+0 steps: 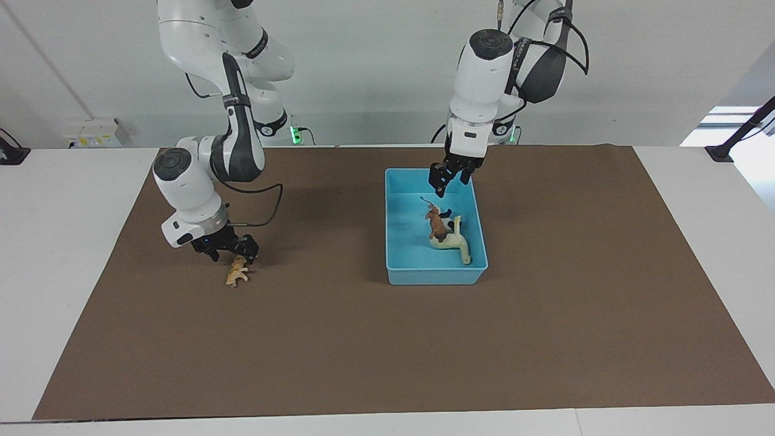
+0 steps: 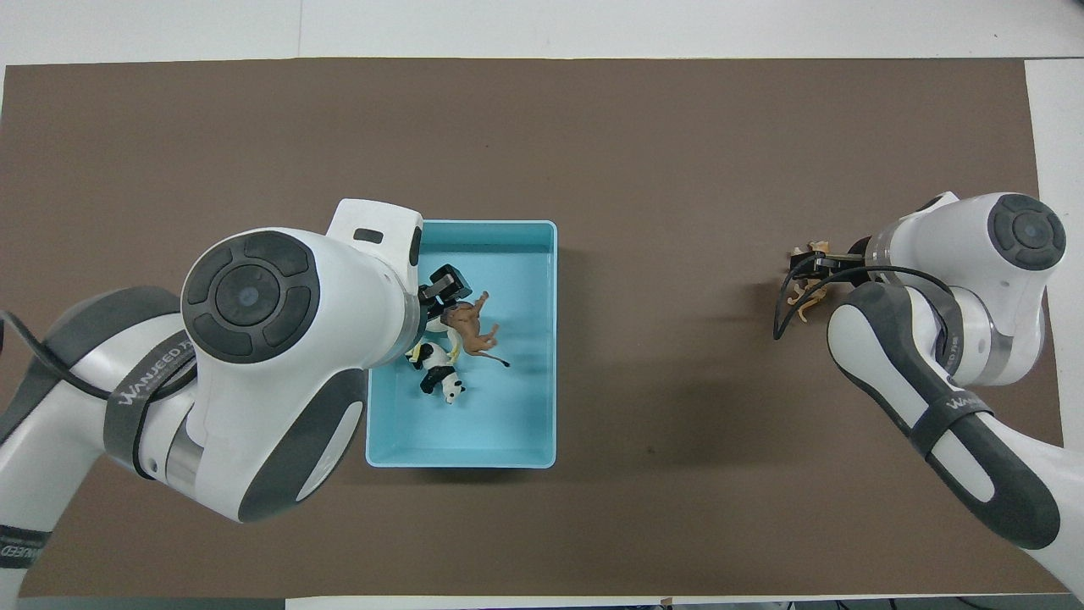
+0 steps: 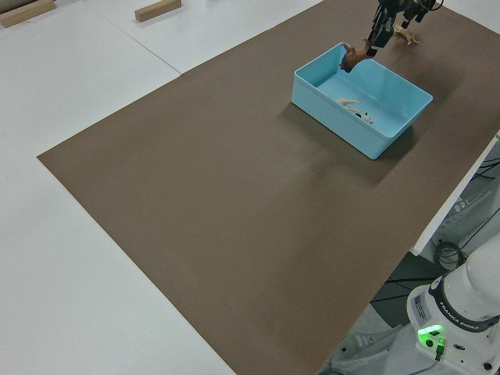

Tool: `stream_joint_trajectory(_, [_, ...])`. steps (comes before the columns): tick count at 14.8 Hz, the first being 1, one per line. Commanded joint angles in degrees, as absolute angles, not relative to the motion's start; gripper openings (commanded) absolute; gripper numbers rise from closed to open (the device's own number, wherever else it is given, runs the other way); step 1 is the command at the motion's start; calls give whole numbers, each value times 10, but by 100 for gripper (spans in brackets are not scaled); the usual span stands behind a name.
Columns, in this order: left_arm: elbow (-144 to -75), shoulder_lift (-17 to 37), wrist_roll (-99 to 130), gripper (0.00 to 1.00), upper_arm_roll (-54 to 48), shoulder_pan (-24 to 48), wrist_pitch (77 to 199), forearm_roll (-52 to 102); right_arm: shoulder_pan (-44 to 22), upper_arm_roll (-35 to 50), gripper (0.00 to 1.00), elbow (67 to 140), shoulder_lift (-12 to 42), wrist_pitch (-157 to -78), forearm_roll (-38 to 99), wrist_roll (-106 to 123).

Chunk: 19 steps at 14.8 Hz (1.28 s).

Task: Put all toys into storage box
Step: 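Carry the horse into the box while the right gripper grasps the lion, then release the horse and withdraw the left gripper to rest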

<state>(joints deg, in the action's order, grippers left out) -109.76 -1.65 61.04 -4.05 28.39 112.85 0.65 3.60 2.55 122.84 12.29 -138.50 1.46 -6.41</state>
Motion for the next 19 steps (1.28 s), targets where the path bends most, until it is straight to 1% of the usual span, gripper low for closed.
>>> stream_joint_trajectory(1, [-1098,-41,607,100,-29,284,1116,14,54,33,100,1242,121,-1404,20,-45])
stream_joint_trajectory(2, [-1089,-42,604,100,-26,282,1105,14,53,33,100,1242,121,-1404,20,-45])
stream_joint_trajectory(4, [-1075,-42,541,100,-25,238,1085,13,53,33,100,1246,121,-1406,19,-45])
stream_joint_trajectory(5, [-1064,-41,495,100,-24,214,1068,13,53,33,98,1247,121,-1407,20,-44])
stream_joint_trajectory(7, [-1039,-40,406,100,-24,158,1032,14,53,33,90,1248,121,-1411,19,-43])
stream_joint_trajectory(9, [-1007,-35,315,100,-23,114,987,12,53,33,78,1252,120,-1412,20,-33])
stream_joint_trajectory(11, [-969,-29,212,100,-22,75,929,8,54,33,75,1258,120,-1426,20,-29])
stream_joint_trajectory(13, [-963,-24,130,100,-22,41,911,7,54,33,71,1263,121,-1434,20,-21])
stream_joint_trajectory(15, [-941,-17,94,100,-23,27,880,8,61,33,60,1264,127,-1436,19,2])
stream_joint_trajectory(16, [-925,-6,86,100,-22,28,867,9,65,33,51,1264,127,-1436,19,14])
stream_joint_trajectory(17, [-914,3,83,100,-20,28,848,8,65,33,36,1262,128,-1436,19,19])
stream_joint_trajectory(18, [-888,28,64,100,-21,27,827,9,64,33,16,1259,128,-1435,19,20])
stream_joint_trajectory(19, [-860,50,56,100,-22,28,813,7,63,33,0,1254,128,-1428,19,20])
